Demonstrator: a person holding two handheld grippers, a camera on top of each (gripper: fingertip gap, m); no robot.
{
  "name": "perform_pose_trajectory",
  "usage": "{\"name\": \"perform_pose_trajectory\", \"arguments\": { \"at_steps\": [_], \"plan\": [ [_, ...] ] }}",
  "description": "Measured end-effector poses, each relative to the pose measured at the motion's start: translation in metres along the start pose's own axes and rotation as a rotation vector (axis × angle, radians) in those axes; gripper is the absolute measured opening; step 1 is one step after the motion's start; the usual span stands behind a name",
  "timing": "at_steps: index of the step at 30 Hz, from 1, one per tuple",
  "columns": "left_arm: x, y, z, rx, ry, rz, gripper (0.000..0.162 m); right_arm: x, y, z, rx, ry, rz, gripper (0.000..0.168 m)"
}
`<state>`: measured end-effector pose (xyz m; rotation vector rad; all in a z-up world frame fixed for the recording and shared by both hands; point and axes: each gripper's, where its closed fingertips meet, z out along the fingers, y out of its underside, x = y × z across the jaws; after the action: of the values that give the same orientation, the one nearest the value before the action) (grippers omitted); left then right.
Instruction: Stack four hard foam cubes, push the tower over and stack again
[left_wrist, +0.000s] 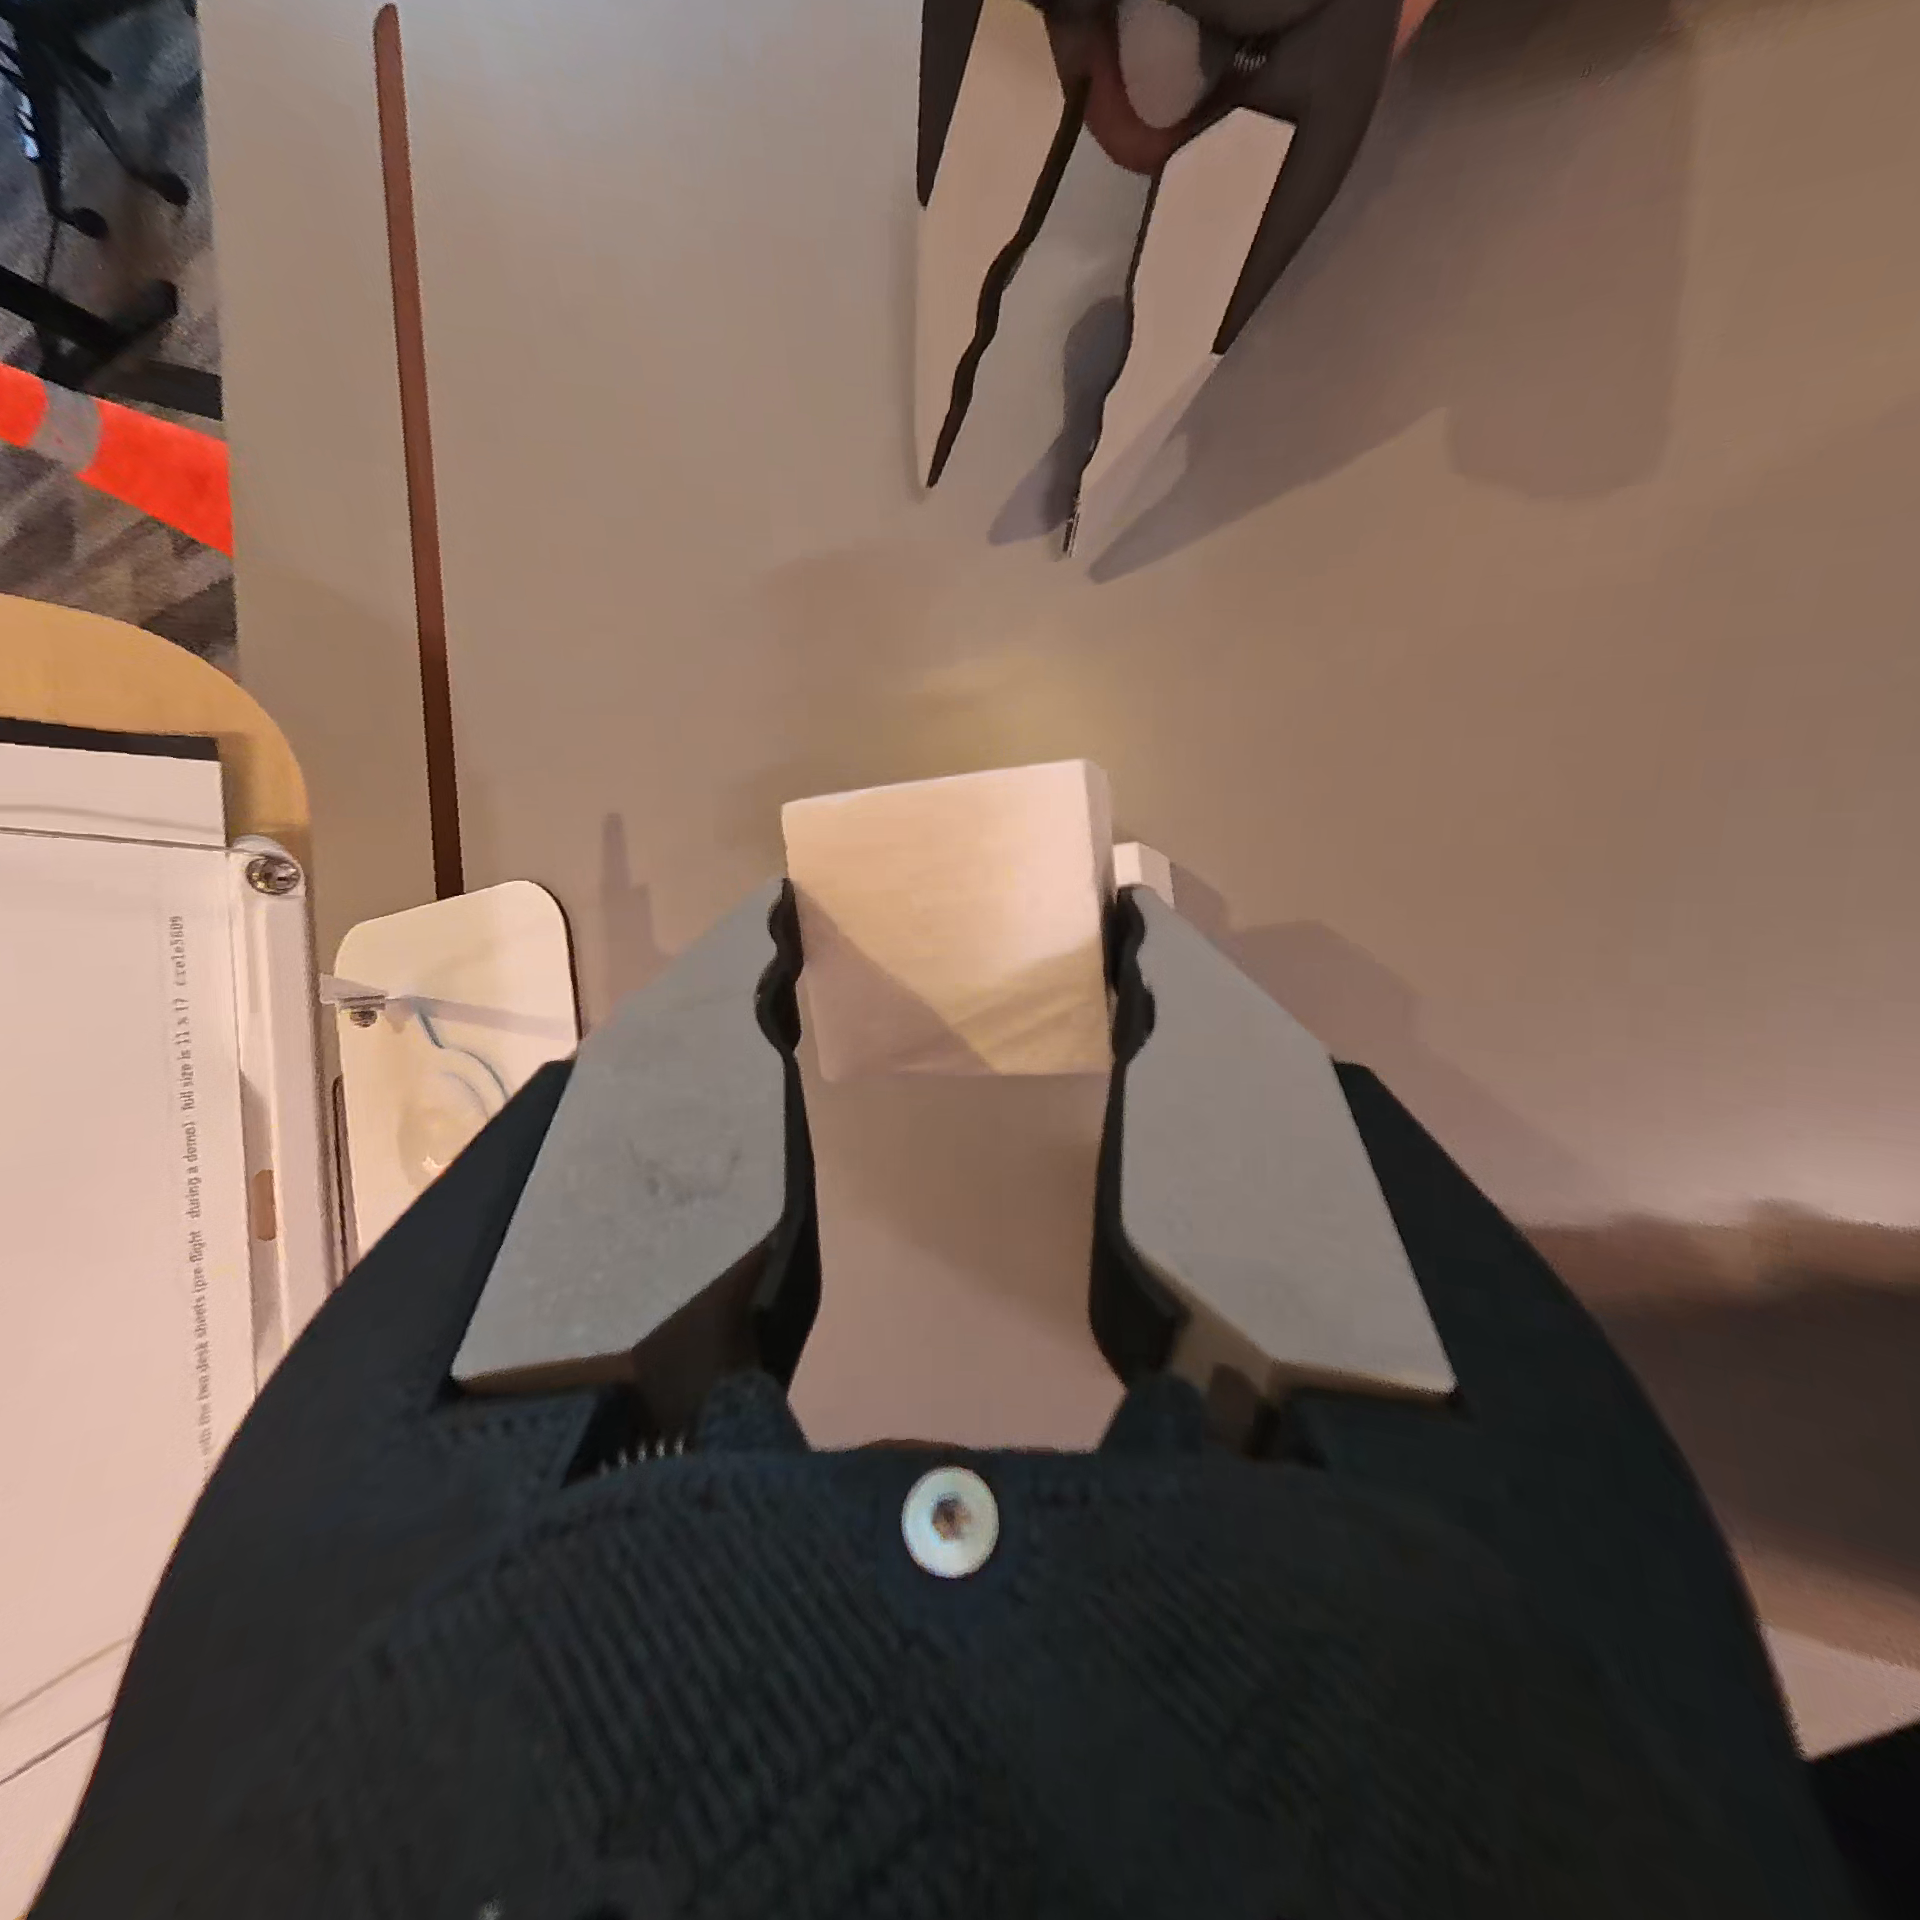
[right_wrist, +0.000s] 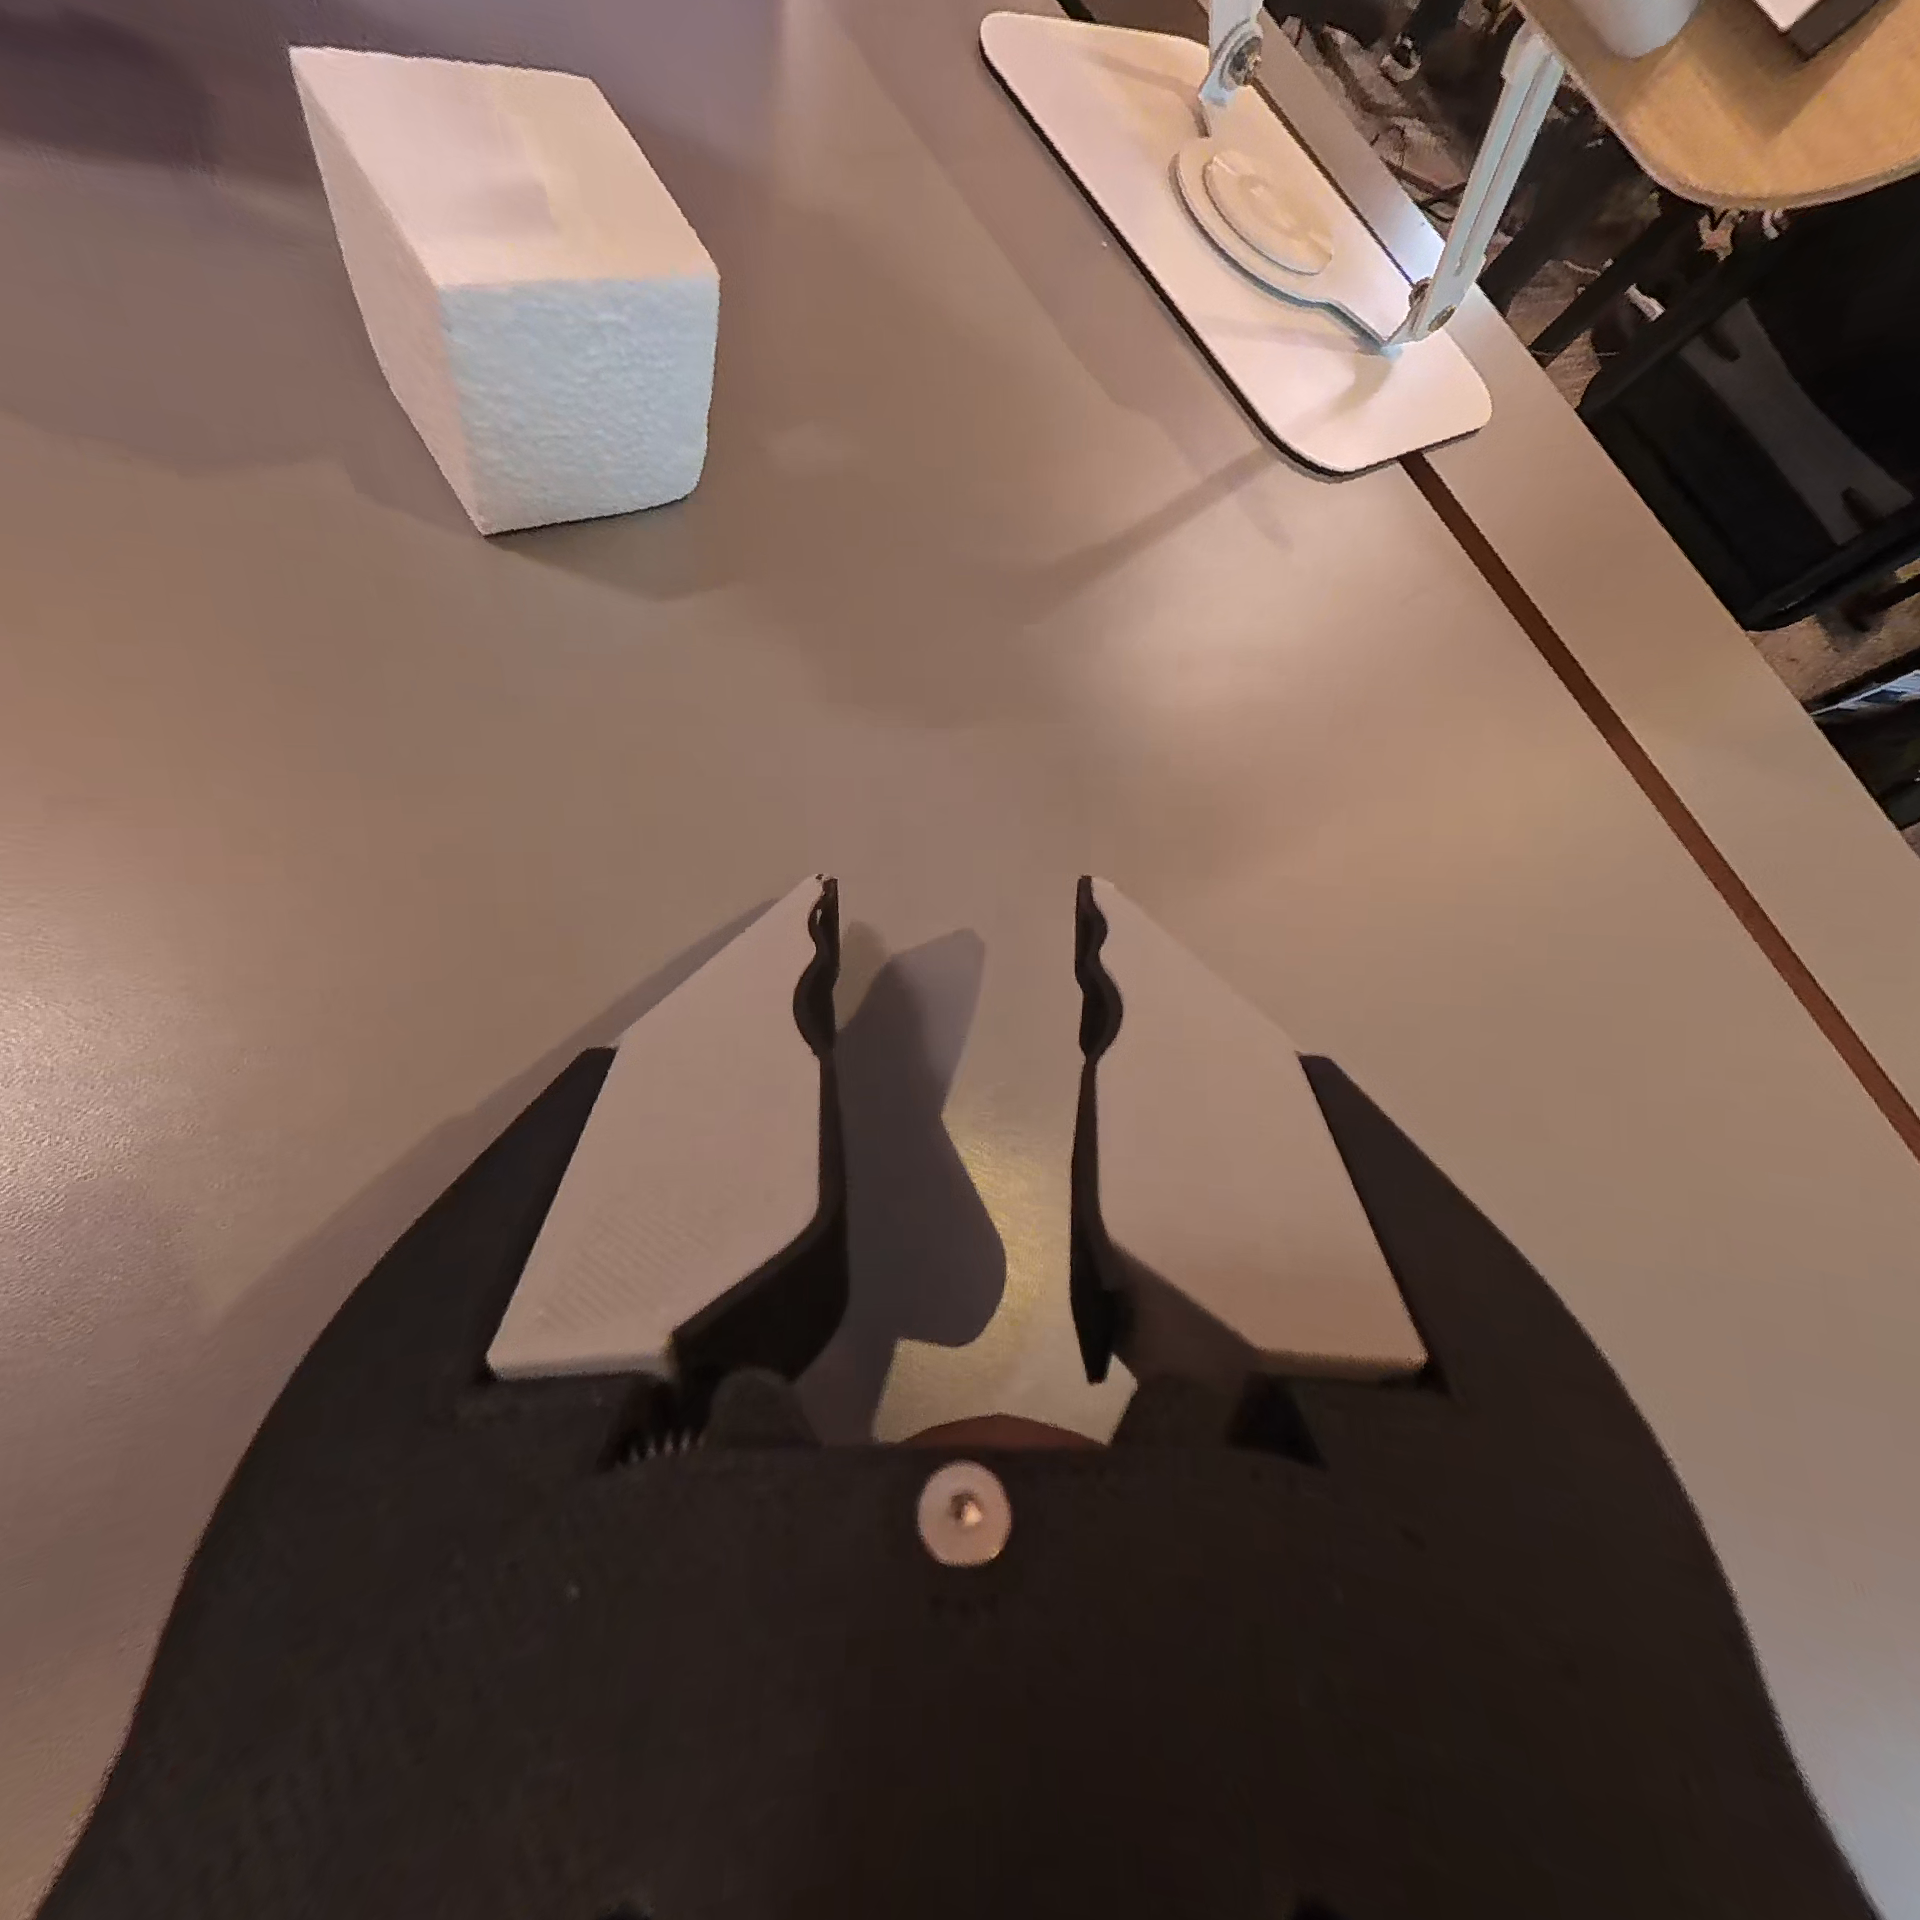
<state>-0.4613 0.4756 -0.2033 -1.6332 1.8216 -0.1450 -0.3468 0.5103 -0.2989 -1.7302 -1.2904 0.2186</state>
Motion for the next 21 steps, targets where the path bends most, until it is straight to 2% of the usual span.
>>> {"name": "perform_pose_trajectory", "arguments": {
  "at_steps": [10, 21],
  "plan": [
    [0.009, 0.019, 0.029, -0.122, 0.085, -0.034, 0.058, -0.001, 0.001, 0.001, -0.010, 0.004, -0.012, 0.043],
    [0.012, 0.031, 0.035, -0.190, 0.095, -0.066, 0.058, -0.002, 0.002, 0.002, -0.017, 0.004, -0.018, 0.043]
  ]
}}
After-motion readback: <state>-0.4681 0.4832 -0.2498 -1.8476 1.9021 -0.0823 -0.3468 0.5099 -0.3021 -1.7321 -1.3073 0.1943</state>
